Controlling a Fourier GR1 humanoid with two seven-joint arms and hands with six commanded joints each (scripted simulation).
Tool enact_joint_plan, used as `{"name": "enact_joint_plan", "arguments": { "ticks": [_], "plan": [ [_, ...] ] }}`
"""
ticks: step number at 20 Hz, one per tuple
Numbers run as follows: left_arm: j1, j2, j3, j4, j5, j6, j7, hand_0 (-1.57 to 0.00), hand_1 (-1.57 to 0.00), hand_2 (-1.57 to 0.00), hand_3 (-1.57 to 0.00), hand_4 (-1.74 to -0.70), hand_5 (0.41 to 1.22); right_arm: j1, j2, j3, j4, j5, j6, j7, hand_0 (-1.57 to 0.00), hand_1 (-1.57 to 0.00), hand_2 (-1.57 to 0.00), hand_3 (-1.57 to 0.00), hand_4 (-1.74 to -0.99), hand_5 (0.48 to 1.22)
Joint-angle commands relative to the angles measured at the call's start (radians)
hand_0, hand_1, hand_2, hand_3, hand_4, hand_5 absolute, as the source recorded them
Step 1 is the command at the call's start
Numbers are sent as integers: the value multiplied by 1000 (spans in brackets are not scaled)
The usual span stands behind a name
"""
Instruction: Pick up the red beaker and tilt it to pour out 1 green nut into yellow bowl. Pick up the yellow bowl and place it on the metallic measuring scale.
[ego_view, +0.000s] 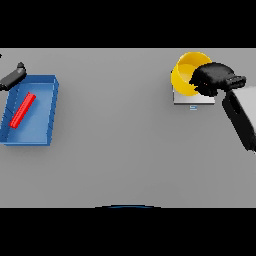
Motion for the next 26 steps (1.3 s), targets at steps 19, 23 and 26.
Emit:
{"name": "enact_joint_plan", "arguments": {
  "ticks": [19,23,26],
  "plan": [
    [-3,-7,2,29,2,-15,-9,1,1,1,1,-846,766,-49,38,-26,186,-17,22,9,-581,-436,-457,-662,-1528,899],
    [-9,-10,10,41,8,-25,-25,1,1,1,1,-853,771,-53,28,-17,193,-9,38,-1,-237,-178,-256,-465,-1471,836],
    [-5,-10,0,21,-3,-7,-15,1,1,1,1,-854,774,-51,21,-1,200,10,31,-15,-121,-91,-145,-360,-1442,811]
  ]
}}
